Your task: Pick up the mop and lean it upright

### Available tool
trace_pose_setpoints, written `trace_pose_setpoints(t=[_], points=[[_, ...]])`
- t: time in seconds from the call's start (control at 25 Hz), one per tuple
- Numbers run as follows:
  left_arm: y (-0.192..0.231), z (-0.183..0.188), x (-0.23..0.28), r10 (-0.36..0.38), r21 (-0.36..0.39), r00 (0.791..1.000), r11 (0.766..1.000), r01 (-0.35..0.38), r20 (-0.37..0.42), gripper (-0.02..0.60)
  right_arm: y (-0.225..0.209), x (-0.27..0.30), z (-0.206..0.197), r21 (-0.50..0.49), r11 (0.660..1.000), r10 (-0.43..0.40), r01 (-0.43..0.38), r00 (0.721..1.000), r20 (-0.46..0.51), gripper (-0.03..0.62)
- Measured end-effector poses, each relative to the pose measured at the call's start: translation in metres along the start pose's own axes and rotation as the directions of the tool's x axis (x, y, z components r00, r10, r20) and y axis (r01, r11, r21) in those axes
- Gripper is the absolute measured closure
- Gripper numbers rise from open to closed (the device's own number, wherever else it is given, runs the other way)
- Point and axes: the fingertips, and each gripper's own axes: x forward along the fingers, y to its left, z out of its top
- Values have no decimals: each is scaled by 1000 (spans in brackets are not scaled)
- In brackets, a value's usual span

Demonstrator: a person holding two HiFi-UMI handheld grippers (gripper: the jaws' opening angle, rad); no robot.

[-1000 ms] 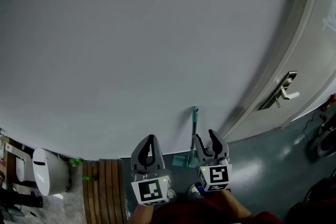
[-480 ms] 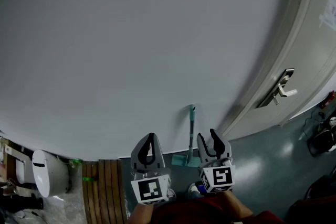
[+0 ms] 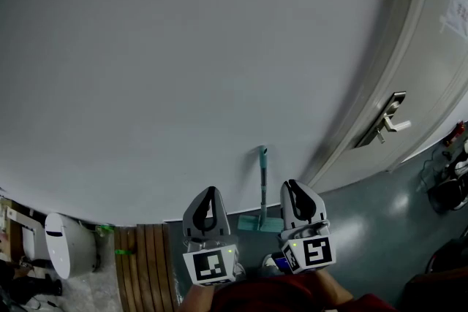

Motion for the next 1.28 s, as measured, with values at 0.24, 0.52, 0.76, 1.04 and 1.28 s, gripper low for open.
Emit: trace_pose_setpoints(t=[0.24,0.52,0.76,1.04,1.28], points=[[-7,0,2,-16,2,1000,1000,16,6,568,3,0,9,-33,999,9,-10,1000,-8,569],[-10,0,4,-26,4,1000,1000,26,7,568,1,2,11,-42,999,-1,1,1000,-13,573],[-11,1,4,-28,3,1000,1000,28,13,568,1,3,12,-41,999,-4,3,1000,-9,574],[-12,3,2,-33,2,999,999,33,14,568,0,2,16,-43,999,-8,8,1000,-4,576],[-15,2,3,-41,5,999,999,41,16,568,-3,3,10,-59,998,-21,20,1000,-20,576]])
